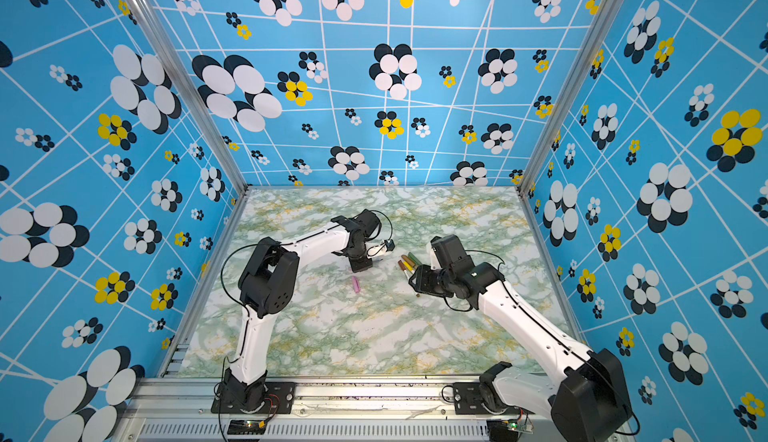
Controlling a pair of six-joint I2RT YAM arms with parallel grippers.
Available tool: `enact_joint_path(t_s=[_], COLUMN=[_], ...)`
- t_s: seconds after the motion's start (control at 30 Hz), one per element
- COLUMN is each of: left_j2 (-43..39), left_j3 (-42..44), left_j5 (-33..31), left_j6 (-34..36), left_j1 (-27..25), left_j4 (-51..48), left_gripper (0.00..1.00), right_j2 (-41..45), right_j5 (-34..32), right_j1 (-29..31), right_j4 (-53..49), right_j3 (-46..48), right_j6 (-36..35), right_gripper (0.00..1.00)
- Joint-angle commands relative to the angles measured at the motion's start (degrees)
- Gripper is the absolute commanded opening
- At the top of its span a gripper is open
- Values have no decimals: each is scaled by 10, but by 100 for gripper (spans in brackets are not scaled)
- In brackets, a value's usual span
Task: Insert the pens into the pen caps
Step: 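Lift the pink pen upright with the left gripper, then bring the pink pen toward the right gripper while the right gripper approaches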
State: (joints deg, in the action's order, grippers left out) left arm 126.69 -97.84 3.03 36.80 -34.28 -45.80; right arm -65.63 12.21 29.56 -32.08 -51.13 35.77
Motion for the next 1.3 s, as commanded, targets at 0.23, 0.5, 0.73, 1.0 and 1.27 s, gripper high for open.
enact_joint_path(t_s=[0.23,0.5,0.73,1.0,1.27], left_j2=[57,30,-73,-202,-315], left_j3=[9,14,59,129,265], left_j5=[35,22,18,102,208], left_j6=[-14,-50,-117,-245,-422], left_j1=[-4,-4,-5,-7,-6], left_j4=[-71,-23,90,210,364], left_gripper=[18,8,4,6,6], right_j2=[38,46,65,97,93], right_j5=[-37,-42,-45,-37,24], right_j1=[-9,-15,-19,-19,-19], right_j4=[3,3,29,89,169], right_j3=[15,16,20,30,22], right_j6=[12,15,26,40,30], right_gripper=[46,46,46,46,48])
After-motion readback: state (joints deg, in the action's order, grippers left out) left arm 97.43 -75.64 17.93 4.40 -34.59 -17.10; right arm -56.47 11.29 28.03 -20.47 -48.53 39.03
